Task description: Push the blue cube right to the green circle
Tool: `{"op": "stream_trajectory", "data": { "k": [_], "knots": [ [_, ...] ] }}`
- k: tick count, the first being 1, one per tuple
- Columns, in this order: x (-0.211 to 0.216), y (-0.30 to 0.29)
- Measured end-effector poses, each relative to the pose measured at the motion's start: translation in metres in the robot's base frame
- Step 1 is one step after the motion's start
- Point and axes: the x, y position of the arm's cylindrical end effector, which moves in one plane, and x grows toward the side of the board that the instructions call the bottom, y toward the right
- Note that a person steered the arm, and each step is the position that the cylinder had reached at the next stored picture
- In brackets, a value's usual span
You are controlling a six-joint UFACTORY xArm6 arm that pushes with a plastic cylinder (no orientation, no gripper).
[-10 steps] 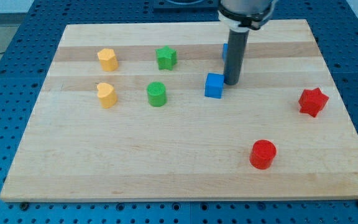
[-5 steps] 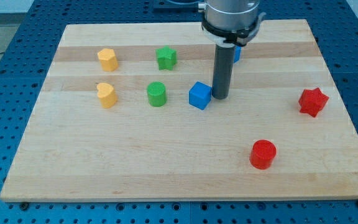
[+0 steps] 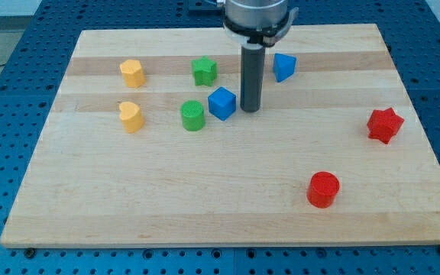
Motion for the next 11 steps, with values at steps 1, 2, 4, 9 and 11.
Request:
{"op": "stream_trajectory", "data": {
  "k": [1,2,4,9,11],
  "knots": [
    [-0.033,-0.061],
    [-0.018,-0.075],
    [0.001,-0.048],
    [0.066,0.034],
    [0.071,0.005]
  ]
}}
